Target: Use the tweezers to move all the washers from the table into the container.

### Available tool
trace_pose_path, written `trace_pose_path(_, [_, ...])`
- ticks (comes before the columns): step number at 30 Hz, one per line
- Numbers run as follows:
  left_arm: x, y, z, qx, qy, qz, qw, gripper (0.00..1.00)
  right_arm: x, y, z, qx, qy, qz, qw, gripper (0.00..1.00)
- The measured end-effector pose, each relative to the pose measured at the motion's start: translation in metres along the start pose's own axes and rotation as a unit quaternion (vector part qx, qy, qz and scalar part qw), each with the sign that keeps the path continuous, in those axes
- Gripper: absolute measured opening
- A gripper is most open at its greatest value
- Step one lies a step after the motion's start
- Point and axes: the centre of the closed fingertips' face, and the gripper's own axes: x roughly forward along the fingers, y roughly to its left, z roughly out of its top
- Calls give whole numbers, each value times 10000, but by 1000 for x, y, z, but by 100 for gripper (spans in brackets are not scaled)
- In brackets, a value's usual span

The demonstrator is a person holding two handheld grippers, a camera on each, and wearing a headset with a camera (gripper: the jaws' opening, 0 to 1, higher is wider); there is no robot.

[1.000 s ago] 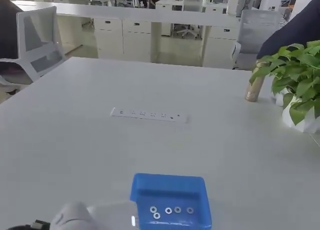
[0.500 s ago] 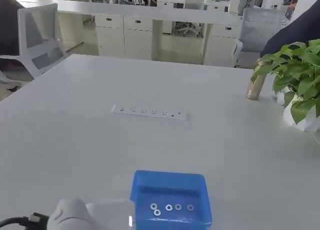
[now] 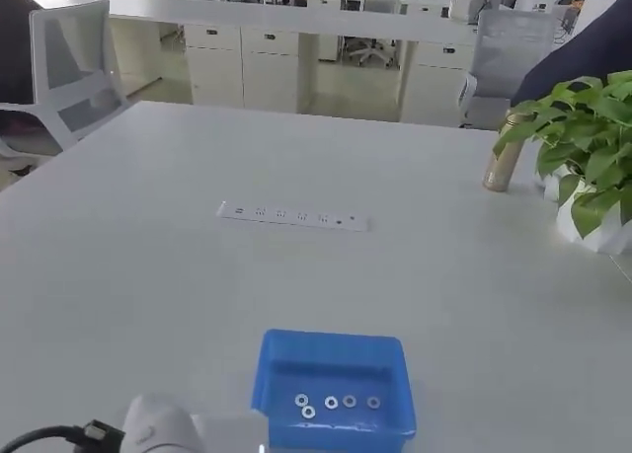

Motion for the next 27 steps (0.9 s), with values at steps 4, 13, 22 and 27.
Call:
trace_pose_path(4, [2, 0, -9, 72, 223, 11, 9997, 0, -3, -4, 4, 245, -206, -111, 9994, 17])
trace_pose_path(13, [9, 4, -24, 159, 661, -32, 9977, 0, -19, -7, -5, 452, -295, -264, 9982, 25])
trace_pose_path(22, [17, 8, -37, 147, 1240, -155, 9921, 0, -32, -5, -17, 716, -217, -309, 9967, 29])
trace_pose_path(27, [23, 10, -47, 117, 1562, -205, 9874, 0, -32, -4, -19, 950, -293, -267, 9947, 32])
